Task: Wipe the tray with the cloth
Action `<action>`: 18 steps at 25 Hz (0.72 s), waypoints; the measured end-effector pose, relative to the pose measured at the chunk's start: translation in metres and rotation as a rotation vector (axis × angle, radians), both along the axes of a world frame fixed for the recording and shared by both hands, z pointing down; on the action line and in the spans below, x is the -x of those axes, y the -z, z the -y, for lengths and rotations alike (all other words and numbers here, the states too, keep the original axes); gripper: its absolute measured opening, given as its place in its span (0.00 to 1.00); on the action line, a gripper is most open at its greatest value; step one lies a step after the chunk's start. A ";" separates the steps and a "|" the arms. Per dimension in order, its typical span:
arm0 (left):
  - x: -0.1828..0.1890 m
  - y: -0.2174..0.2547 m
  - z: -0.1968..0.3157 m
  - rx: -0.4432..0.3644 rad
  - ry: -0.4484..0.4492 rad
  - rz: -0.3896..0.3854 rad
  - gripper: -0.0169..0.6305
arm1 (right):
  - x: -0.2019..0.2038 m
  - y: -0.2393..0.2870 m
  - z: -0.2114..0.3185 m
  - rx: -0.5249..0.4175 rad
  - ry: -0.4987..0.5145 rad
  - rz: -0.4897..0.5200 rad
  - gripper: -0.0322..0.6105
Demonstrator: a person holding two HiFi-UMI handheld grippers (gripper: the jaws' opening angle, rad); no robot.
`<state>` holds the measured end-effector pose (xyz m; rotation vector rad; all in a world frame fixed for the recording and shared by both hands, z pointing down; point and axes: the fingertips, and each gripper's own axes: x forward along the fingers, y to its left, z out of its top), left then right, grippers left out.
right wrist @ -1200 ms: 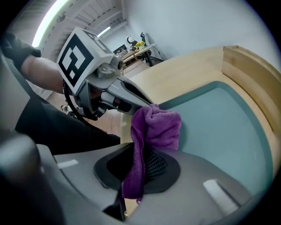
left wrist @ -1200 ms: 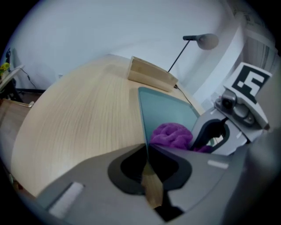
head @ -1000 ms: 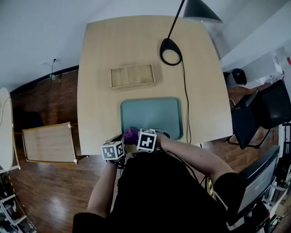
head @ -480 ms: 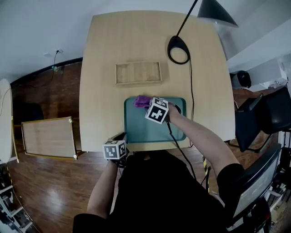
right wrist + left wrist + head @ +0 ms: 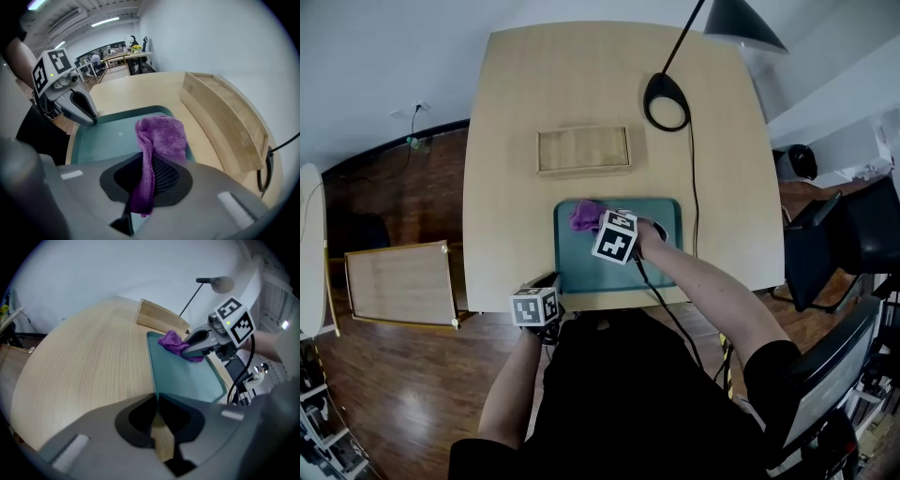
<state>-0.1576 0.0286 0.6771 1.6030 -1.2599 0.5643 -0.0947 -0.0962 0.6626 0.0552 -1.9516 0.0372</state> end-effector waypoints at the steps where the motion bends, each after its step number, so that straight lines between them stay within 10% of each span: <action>1: 0.000 0.000 0.000 -0.001 0.001 0.001 0.10 | 0.000 0.000 -0.010 0.018 0.009 0.003 0.12; 18: 0.016 -0.016 -0.009 -0.024 0.018 0.027 0.09 | -0.008 -0.019 -0.163 0.261 0.070 0.042 0.12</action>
